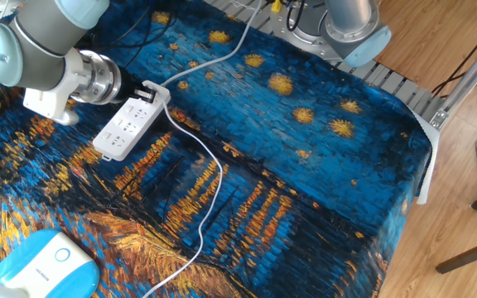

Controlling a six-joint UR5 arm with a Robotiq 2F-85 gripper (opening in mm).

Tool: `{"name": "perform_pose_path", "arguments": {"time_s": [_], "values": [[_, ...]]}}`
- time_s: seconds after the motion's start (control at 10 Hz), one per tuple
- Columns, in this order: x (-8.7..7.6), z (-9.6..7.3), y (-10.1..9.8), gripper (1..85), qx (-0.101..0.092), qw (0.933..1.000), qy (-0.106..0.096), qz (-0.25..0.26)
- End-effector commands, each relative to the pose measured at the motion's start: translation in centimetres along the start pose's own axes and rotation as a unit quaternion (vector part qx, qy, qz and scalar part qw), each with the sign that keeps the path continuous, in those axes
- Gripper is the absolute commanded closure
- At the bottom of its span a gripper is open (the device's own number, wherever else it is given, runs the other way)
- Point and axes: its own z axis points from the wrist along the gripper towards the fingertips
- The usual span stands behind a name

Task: Plug in the power cord of the desk lamp, turn on the socket, and light up the desk lamp

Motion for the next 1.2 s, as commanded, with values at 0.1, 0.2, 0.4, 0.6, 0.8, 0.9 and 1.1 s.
{"name": "perform_pose_path", "arguments": {"time_s": [0.1, 0.2, 0.4, 0.6, 0.8, 0.9, 1.1], "values": [[-1.09, -0.12, 0.75, 84.3, -0.01, 1.0, -0.001, 0.0], [-1.24, -0.05, 1.03, 84.3, -0.016, 0.9999, -0.002, 0.0], [-1.24, 0.35, 0.87, 84.3, -0.028, 0.9995, -0.004, -0.011], [-1.23, 0.26, 0.75, 84.3, -0.026, 0.9996, -0.001, -0.014], [-1.25, 0.4, 0.79, 84.3, -0.028, 0.9995, -0.001, -0.016], [-1.28, 0.43, 0.78, 84.3, -0.028, 0.9995, -0.001, -0.016], [-1.27, 0.48, 0.46, 84.3, -0.022, 0.9996, 0.001, -0.018]]}}
